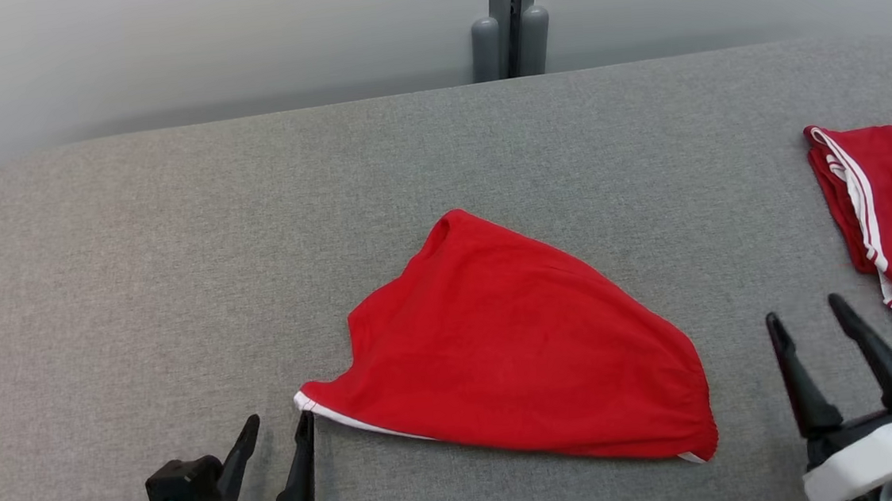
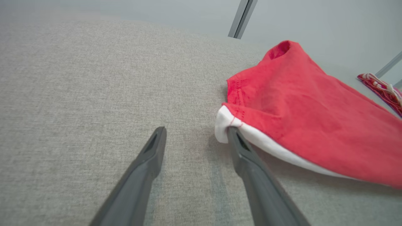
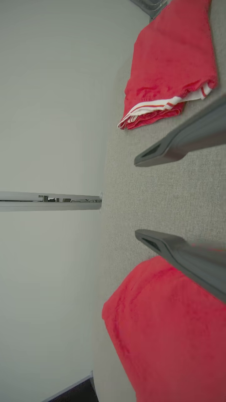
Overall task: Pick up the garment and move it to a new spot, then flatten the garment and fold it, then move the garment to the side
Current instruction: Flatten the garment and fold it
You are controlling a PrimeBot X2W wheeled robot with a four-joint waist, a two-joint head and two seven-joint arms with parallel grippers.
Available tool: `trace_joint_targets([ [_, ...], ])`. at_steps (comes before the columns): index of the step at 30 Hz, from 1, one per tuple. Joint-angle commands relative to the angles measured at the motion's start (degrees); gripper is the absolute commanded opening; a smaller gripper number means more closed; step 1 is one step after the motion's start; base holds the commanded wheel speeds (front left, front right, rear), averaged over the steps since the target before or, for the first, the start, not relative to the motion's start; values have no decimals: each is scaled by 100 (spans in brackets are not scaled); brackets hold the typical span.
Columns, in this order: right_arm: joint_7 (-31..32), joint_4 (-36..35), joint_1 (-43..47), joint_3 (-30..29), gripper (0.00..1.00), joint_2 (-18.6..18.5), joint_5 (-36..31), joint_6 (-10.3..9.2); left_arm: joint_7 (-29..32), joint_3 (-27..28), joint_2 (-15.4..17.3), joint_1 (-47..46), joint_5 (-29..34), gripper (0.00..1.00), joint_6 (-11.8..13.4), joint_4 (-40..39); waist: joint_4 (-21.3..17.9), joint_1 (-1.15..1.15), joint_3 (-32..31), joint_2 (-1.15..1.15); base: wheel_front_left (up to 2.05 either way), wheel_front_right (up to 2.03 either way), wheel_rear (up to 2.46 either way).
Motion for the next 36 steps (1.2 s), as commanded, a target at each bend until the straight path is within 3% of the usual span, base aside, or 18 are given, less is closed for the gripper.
trace_joint_targets([
  [1,81,26,93,214,100,-152,97,-1,-58,36,32,-67,20,100,38,-63,11,0,-4,0,0,0,0],
  [14,718,211,-192,2096,100,-1040,883,-1,-177,244,97,159,44,100,288,-587,169,0,46,0,0,0,0],
  [15,758,254,-258,2168,91,-1083,890,-1,-179,239,94,164,50,100,302,-629,184,0,55,0,0,0,0],
  [17,813,365,-388,2318,58,-1111,920,-1,-184,212,71,160,59,100,319,-692,211,0,75,0,0,0,0],
  [18,861,453,-472,2398,48,-1141,923,0,-185,197,63,148,67,100,325,-717,226,0,89,0,0,0,0],
  [24,1047,996,-1045,2871,35,-1250,967,-1,-174,109,2,37,80,100,308,-789,366,0,175,0,0,0,0],
  [26,1107,1189,-1200,2965,22,-1265,1020,-1,-176,94,-14,15,78,100,316,-798,423,0,202,0,0,0,0],
  [27,1118,1272,-1280,2999,0,-1276,1050,-1,-180,96,-15,5,69,100,308,-793,450,0,214,0,0,0,0],
  [36,856,1630,-1831,3022,0,-1369,1346,-1,-214,115,-49,-27,52,100,269,-724,642,0,281,0,0,0,0],
])
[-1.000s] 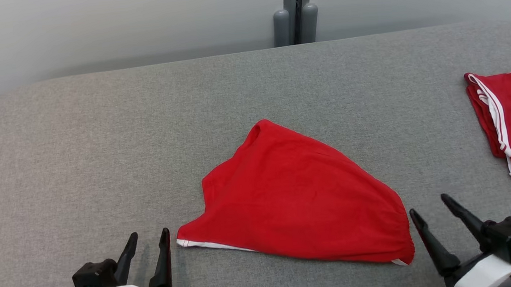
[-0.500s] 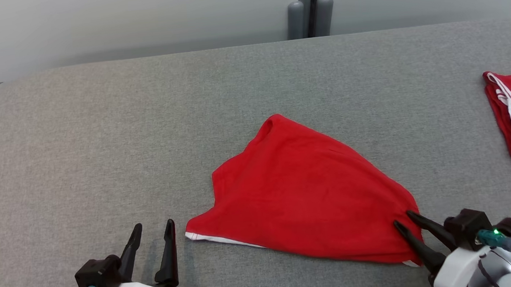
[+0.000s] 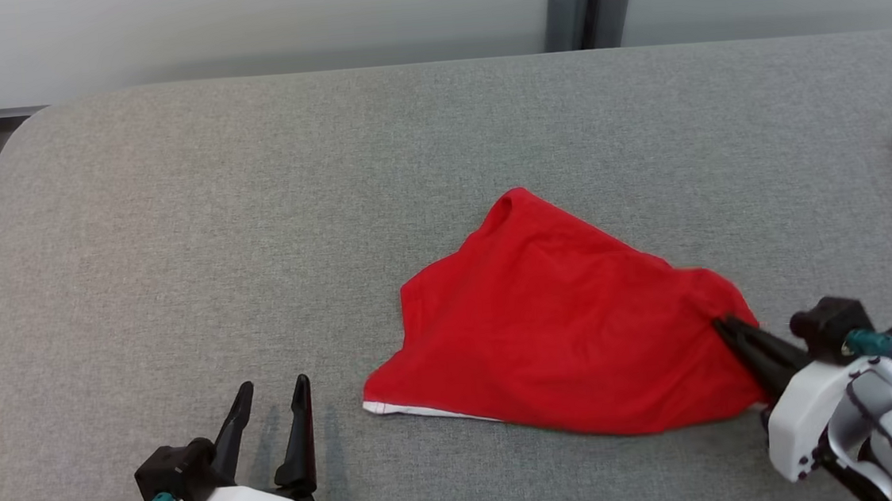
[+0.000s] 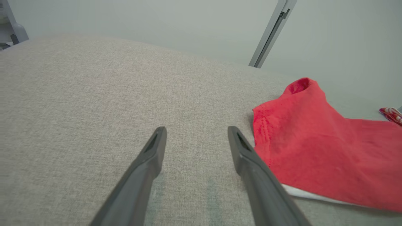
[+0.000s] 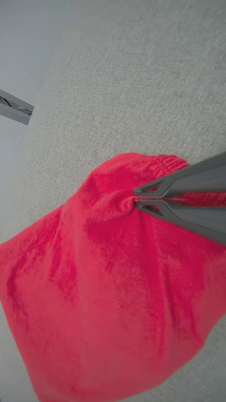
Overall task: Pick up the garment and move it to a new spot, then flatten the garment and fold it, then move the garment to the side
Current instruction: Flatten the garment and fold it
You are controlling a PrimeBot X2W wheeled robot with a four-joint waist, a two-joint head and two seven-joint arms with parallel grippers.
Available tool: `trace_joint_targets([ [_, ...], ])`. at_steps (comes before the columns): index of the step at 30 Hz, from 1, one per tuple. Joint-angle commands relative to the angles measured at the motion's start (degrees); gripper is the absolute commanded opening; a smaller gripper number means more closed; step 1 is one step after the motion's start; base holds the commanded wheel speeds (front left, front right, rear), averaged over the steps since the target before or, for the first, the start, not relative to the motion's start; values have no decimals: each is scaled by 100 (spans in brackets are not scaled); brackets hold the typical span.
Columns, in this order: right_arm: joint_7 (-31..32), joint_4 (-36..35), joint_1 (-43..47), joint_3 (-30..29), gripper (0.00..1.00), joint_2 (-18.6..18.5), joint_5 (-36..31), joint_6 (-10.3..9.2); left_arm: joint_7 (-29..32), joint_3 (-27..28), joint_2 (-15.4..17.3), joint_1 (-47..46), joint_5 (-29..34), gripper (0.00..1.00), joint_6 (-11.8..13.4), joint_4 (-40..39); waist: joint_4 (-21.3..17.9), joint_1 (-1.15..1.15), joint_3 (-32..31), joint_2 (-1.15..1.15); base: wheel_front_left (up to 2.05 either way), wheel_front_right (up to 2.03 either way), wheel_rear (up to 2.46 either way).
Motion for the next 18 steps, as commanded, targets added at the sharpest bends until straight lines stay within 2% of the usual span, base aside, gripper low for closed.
trace_joint_targets([
  [1,-85,44,-149,-93,0,-62,122,-1,-26,11,-6,-84,0,100,-5,15,32,0,10,0,0,0,0],
  [8,47,305,-559,-365,0,49,452,-1,-46,-10,-41,-133,17,100,-40,44,97,0,37,0,0,0,0],
  [17,376,1302,-1311,-230,0,323,683,-1,-60,-71,-94,-211,57,100,-71,69,197,0,104,0,0,0,0],
  [18,331,1431,-1388,-216,4,348,681,-1,-60,-74,-97,-218,57,100,-75,74,201,0,112,0,0,0,0],
])
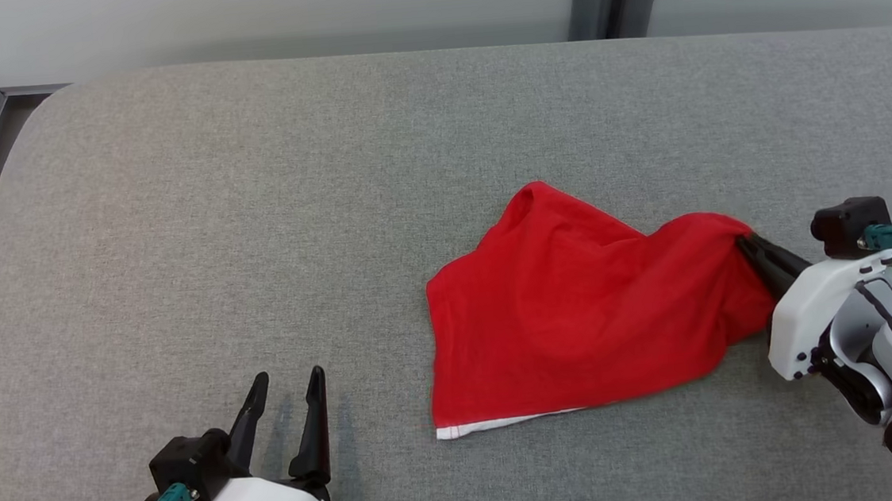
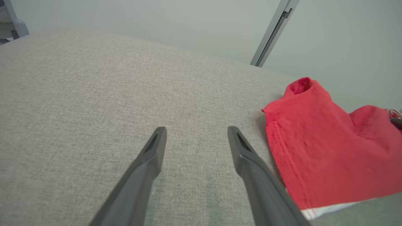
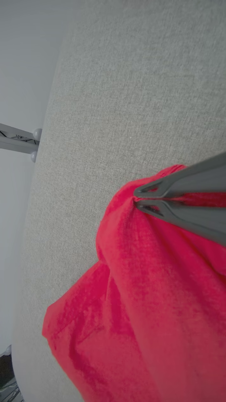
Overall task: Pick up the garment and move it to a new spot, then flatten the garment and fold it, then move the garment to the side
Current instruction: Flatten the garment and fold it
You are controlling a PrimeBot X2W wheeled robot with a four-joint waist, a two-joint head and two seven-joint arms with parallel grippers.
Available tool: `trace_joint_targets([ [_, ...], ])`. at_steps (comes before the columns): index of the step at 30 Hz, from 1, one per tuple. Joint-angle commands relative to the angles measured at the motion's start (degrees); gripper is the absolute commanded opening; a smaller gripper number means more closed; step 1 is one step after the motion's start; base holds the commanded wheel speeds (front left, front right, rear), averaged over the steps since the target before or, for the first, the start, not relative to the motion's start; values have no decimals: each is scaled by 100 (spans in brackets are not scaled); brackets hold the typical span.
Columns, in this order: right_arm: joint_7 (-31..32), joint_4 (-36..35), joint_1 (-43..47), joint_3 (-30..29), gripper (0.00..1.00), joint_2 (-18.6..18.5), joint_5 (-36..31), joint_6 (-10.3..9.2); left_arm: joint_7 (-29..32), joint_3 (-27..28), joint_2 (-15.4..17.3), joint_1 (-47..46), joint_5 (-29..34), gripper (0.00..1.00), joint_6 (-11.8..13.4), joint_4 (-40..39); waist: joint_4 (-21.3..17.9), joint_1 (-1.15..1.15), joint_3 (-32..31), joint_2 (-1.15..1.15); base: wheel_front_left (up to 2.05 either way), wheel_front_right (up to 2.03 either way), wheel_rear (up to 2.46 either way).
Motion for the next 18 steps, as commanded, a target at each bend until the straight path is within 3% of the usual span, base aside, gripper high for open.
trace_joint_targets([
  [1,-80,100,-93,10,36,-6,4,-1,-34,6,22,-107,39,100,-17,2,5,0,8,0,0,0,0],
  [3,-251,272,-198,22,100,16,-20,-1,-33,3,17,-102,42,100,-15,10,8,0,10,0,0,0,0],
  [10,-1084,218,-106,182,100,-226,-214,0,-39,52,37,-7,48,100,21,-25,-135,0,-87,0,0,0,0],
  [18,-1503,-1120,853,630,100,-746,-981,-1,-45,22,41,107,95,100,31,-167,-439,0,-203,0,0,0,0],
])
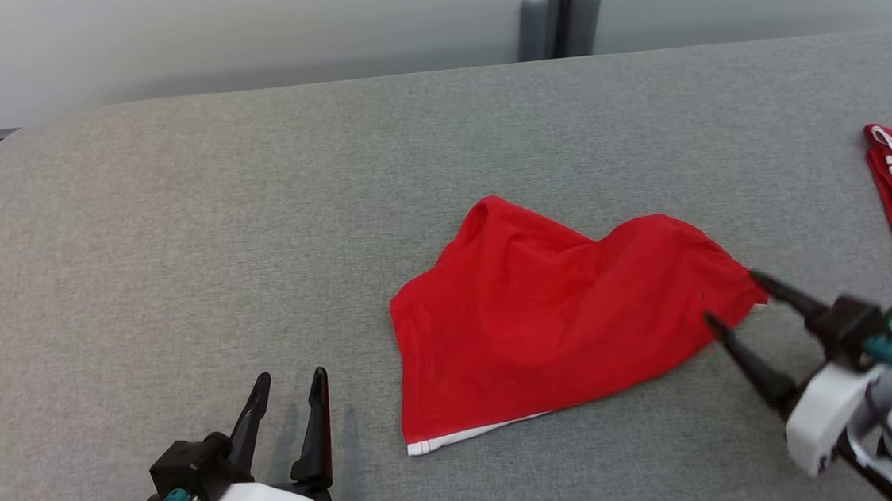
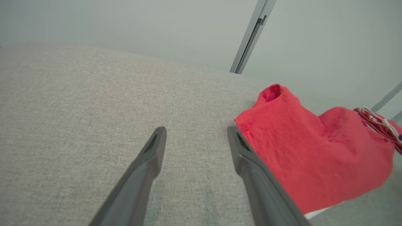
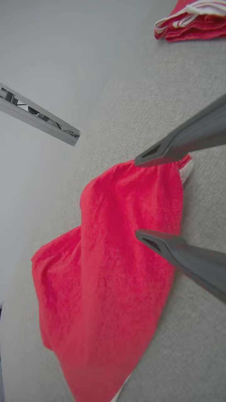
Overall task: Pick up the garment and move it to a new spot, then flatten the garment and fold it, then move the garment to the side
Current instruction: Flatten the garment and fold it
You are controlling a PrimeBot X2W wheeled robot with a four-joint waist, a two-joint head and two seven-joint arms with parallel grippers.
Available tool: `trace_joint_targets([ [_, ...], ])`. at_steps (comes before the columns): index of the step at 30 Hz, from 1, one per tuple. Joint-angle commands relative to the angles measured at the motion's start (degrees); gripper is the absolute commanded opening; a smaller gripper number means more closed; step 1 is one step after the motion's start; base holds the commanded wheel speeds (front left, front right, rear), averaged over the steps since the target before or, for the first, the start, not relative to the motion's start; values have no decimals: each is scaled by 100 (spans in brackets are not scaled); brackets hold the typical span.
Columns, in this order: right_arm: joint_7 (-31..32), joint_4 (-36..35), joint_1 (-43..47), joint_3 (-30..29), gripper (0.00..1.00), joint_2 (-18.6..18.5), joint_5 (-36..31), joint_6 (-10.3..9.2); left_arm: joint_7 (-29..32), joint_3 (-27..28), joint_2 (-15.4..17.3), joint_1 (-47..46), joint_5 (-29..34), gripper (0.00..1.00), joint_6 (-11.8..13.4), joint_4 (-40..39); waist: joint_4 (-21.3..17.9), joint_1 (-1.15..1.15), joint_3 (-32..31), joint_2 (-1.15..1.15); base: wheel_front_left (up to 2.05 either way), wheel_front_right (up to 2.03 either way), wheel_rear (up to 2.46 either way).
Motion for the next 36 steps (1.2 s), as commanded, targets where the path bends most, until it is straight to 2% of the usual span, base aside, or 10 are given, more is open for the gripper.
trace_joint_targets([
  [1,-52,-150,197,1,100,-67,-150,-1,-30,12,45,49,26,100,30,-25,-71,0,-12,0,0,0,0],
  [3,-52,-448,573,-47,100,-142,-515,-1,-29,-5,67,64,33,100,33,-62,-133,0,15,0,0,0,0],
  [8,-53,-456,642,-15,100,-111,-1536,-1,0,-51,80,15,40,100,22,-78,-116,0,56,0,0,0,0],
  [17,-53,52,308,-35,100,159,-2285,-1,37,-82,94,-9,19,100,39,-45,162,0,79,0,0,0,0],
  [18,-53,102,282,-15,95,186,-2266,-1,36,-83,96,-4,16,100,43,-41,191,0,77,0,0,0,0],
  [19,-50,132,255,11,46,193,-2256,-1,35,-88,95,-1,11,100,45,-38,219,0,72,0,0,0,0],
  [20,-49,158,233,50,35,203,-2218,-1,34,-90,92,6,8,100,48,-38,242,0,67,0,0,0,0],
  [21,-49,154,218,104,0,211,-2173,-1,32,-89,90,16,3,100,54,-38,257,0,61,0,0,0,0],
  [27,-49,-376,298,133,0,123,-1914,-1,20,-70,91,87,-28,100,105,-52,214,0,11,0,0,0,0],
  [36,74,-1757,804,217,0,-232,-1698,-1,0,-29,100,135,-44,100,109,-117,-115,0,-34,0,0,0,0],
])
